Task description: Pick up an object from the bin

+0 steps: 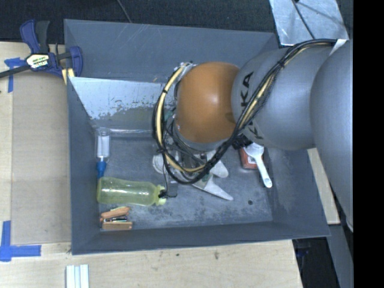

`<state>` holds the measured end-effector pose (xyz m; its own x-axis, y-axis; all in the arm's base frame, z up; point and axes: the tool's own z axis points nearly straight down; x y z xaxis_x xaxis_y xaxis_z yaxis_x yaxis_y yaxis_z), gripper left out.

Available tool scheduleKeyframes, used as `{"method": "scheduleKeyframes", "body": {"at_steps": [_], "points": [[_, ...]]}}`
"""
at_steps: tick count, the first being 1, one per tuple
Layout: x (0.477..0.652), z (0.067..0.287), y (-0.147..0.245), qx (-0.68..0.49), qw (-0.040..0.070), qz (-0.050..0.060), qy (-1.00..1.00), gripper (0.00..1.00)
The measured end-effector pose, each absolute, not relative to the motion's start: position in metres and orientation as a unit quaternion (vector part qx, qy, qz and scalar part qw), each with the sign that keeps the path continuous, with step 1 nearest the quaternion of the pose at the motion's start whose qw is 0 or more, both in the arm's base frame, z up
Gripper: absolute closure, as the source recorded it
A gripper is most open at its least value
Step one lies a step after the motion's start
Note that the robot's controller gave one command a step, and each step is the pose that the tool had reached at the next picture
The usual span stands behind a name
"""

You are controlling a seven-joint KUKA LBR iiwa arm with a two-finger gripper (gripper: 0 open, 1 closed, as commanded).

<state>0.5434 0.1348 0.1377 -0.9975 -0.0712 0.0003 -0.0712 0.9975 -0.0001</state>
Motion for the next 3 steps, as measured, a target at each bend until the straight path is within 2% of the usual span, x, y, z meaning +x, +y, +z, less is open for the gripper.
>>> {"method": "scheduleKeyframes", "body": {"at_steps": [1, 2, 3], "points": [[0.573, 0.178, 0.108, -0.03, 0.0, 0.0, -1.0, 0.0], [0.566, 0.158, 0.069, 0.016, -0.006, -0.001, -1.0, 0.0], [0.576, 0.119, 0.052, 0.035, -0.002, 0.0, -0.999, 0.0]]}}
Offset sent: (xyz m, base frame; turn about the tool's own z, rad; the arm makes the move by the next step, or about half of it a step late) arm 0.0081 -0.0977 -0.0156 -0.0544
